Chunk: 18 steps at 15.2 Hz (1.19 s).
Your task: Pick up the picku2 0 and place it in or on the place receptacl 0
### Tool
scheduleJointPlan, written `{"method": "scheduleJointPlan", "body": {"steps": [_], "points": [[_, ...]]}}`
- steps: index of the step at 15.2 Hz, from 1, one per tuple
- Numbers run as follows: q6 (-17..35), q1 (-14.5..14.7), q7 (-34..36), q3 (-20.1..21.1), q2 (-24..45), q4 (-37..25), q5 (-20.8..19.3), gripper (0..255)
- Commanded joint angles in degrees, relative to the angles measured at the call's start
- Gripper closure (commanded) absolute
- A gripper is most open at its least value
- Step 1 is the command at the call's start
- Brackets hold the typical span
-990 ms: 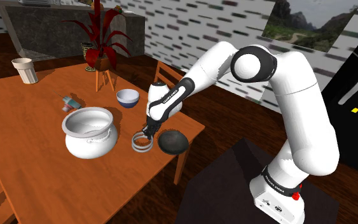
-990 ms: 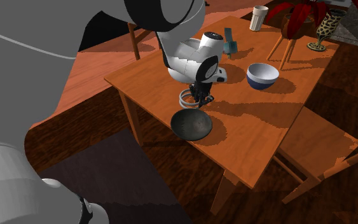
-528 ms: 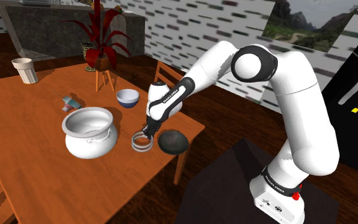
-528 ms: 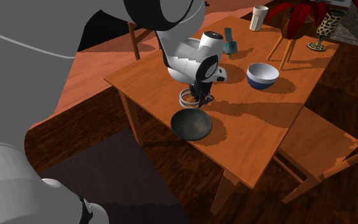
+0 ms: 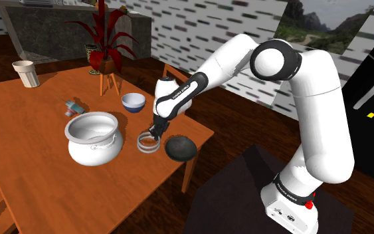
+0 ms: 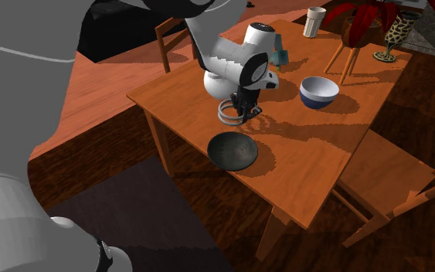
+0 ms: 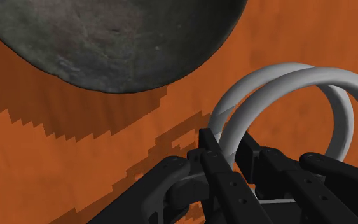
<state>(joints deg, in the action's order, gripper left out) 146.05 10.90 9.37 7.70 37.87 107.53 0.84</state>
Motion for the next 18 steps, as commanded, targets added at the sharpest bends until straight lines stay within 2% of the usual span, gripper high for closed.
{"method": "scheduleJointPlan", "body": {"steps": [1,14,18], "points": [[-0.9,0.0,0.1,0.1,-1.3,0.4,0.1,255],[-7.6,-0.6,0.2,0.7,-8.8,1.1,0.8,255],[-4.2,-3.7,-3.6,0.9,-15.3,11.3,2.3,255]]}}
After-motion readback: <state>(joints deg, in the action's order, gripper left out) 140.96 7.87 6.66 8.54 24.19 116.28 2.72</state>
